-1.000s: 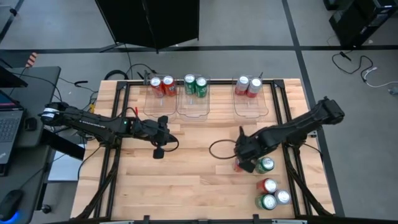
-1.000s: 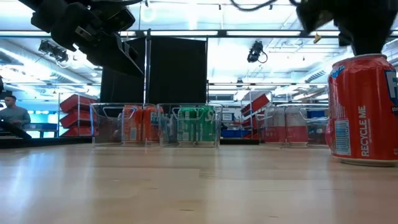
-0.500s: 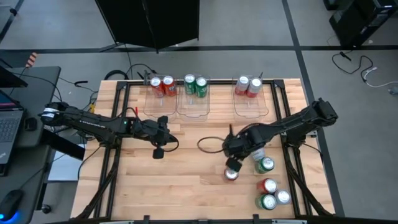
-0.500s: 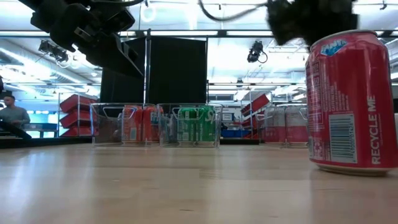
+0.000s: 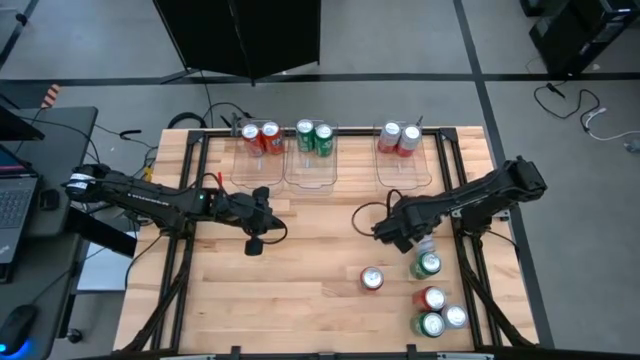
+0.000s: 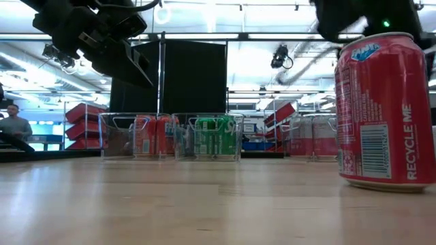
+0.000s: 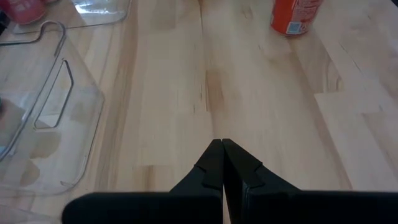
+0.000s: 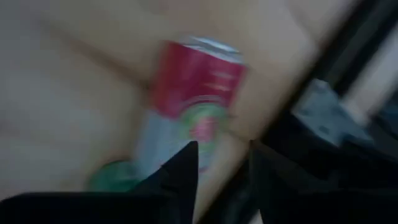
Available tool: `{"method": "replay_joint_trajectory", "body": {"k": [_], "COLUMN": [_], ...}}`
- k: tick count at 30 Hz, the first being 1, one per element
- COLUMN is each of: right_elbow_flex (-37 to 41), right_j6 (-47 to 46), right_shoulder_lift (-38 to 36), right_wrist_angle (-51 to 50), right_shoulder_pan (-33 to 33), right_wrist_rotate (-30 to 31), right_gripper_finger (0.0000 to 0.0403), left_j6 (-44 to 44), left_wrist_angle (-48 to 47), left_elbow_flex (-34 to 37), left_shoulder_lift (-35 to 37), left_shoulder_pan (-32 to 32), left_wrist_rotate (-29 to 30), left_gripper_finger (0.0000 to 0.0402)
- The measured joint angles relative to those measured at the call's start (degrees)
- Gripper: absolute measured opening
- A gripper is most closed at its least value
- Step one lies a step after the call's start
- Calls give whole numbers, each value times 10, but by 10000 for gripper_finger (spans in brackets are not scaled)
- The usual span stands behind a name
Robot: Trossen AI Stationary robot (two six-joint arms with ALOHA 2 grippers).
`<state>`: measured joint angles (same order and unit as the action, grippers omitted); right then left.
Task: Sort soda cans
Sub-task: Put the top pink white soda can into the right transparent bin
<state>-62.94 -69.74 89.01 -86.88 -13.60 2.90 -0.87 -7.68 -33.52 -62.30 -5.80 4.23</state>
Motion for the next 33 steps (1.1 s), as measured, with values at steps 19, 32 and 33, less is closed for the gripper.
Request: {"method": "replay_joint_trajectory", "body": {"k": [19,32,33], "right_elbow_flex": [64,-27,-27], "right_j6": [180,358,362], "right_shoulder_lift": [-11,-10,-10], "right_wrist_angle": [311,483,490], "right_shoulder_pan": [76,100,100], "right_wrist_rotate": [38,93,95], "right_gripper_finger": [20,20,20], "left_j6": [-2,83,100], "left_wrist_angle": [14,-67,-84], "left_elbow_flex": [0,29,32], "left_shoulder_lift": [0,-9,-9], "left_shoulder_pan": [0,23,27], "left_wrist_rotate": [0,220,245], "left_gripper_finger": [0,0,0]}}
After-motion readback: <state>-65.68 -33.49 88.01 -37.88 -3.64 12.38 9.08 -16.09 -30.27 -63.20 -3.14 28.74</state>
